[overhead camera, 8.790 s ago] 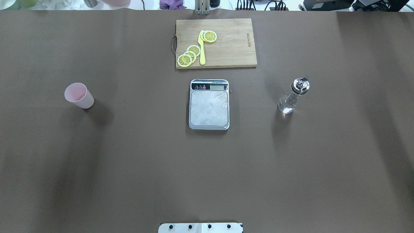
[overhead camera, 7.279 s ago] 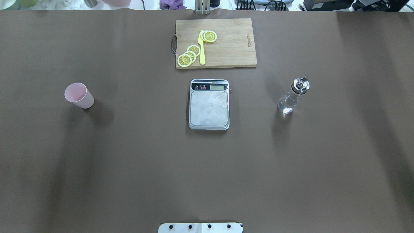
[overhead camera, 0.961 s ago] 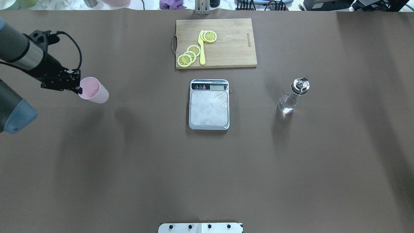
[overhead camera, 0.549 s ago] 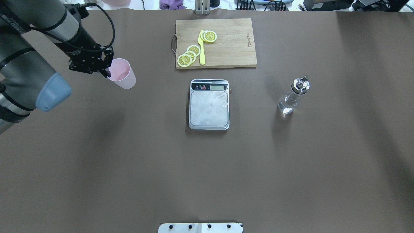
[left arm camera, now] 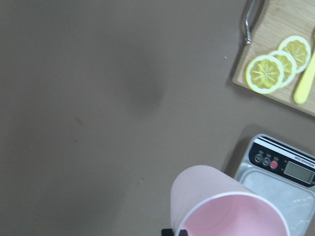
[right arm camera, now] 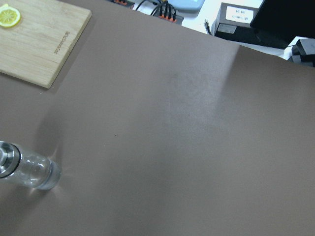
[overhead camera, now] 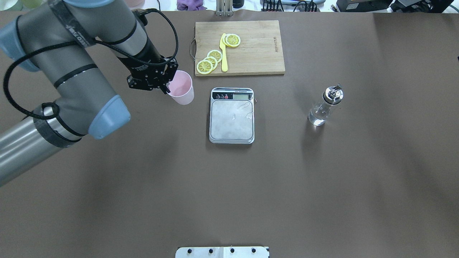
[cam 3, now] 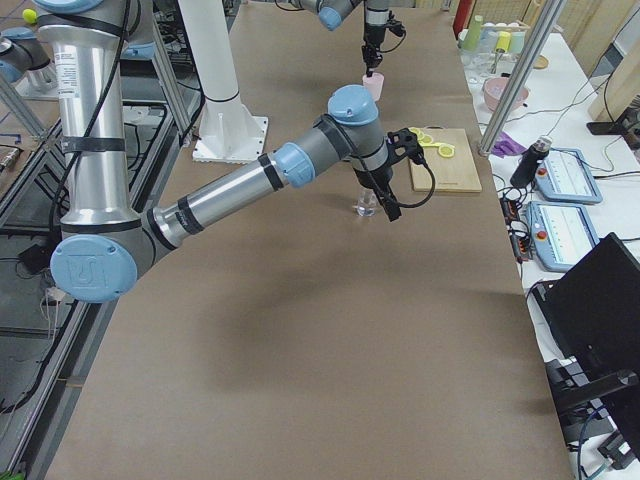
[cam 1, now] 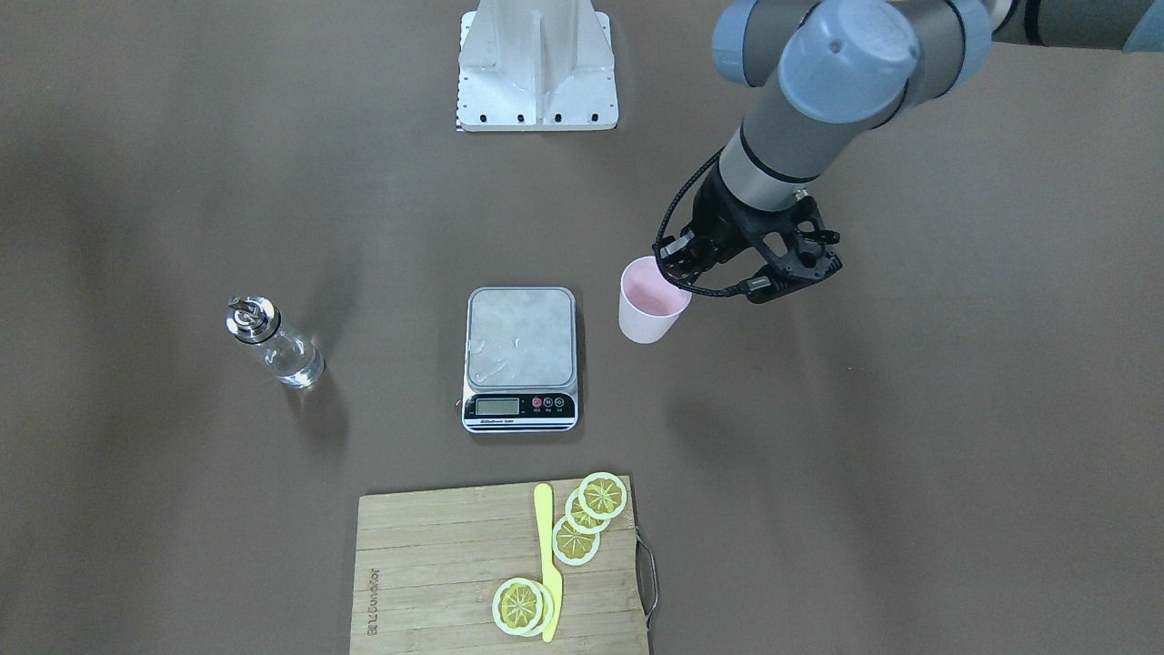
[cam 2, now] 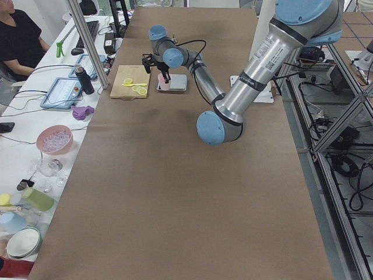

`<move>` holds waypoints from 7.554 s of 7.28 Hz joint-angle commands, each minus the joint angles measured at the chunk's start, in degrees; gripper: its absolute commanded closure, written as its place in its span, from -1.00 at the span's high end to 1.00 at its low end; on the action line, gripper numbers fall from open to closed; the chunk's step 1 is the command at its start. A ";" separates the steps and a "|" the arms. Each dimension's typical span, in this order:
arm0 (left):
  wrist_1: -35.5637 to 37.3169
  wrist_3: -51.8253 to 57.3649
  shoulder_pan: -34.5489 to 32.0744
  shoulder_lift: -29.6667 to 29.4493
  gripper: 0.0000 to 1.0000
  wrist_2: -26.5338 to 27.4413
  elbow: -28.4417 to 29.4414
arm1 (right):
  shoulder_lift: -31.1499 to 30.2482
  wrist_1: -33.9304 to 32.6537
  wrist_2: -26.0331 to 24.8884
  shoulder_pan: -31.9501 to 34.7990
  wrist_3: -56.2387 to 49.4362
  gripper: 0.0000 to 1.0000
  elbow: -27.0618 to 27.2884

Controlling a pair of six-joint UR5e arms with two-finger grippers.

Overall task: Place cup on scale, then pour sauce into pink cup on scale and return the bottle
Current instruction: 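Carry the pink cup with the left gripper onto the scale, then release the cup with the left gripper while the right gripper reaches for the bottle, then grasp the glass sauce bottle with the right gripper and lift it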

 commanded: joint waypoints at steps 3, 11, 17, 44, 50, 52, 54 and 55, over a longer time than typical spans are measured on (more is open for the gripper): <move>-0.67 -7.17 5.45 -8.65 -1.00 5.59 8.13 | -10.46 33.51 -7.78 -9.70 18.16 0.98 -3.04; -6.38 -10.78 11.10 -12.36 -1.00 9.75 18.07 | -11.62 41.63 -26.17 -27.29 24.87 0.99 -2.69; -6.12 -10.26 10.58 -11.23 0.97 10.46 13.44 | -11.26 41.72 -26.18 -27.83 26.28 0.99 -1.63; -0.85 36.85 -10.43 16.64 0.97 9.05 -5.47 | 8.58 59.03 -67.40 -51.65 24.34 0.96 -28.86; -0.85 36.77 -10.43 16.47 0.97 9.05 -5.47 | 8.51 70.81 -65.91 -51.56 24.96 -0.41 -37.49; -0.50 36.77 -10.43 16.64 0.97 8.96 -5.56 | 9.73 69.94 -63.90 -48.94 24.96 -0.66 -36.62; -0.58 36.77 -10.43 16.73 0.97 9.05 -5.56 | 10.36 65.30 -57.84 -44.46 24.96 -0.69 -32.16; -0.58 36.77 -10.43 16.73 0.97 8.96 -5.56 | 10.36 60.23 -57.82 -43.92 24.96 -0.69 -28.21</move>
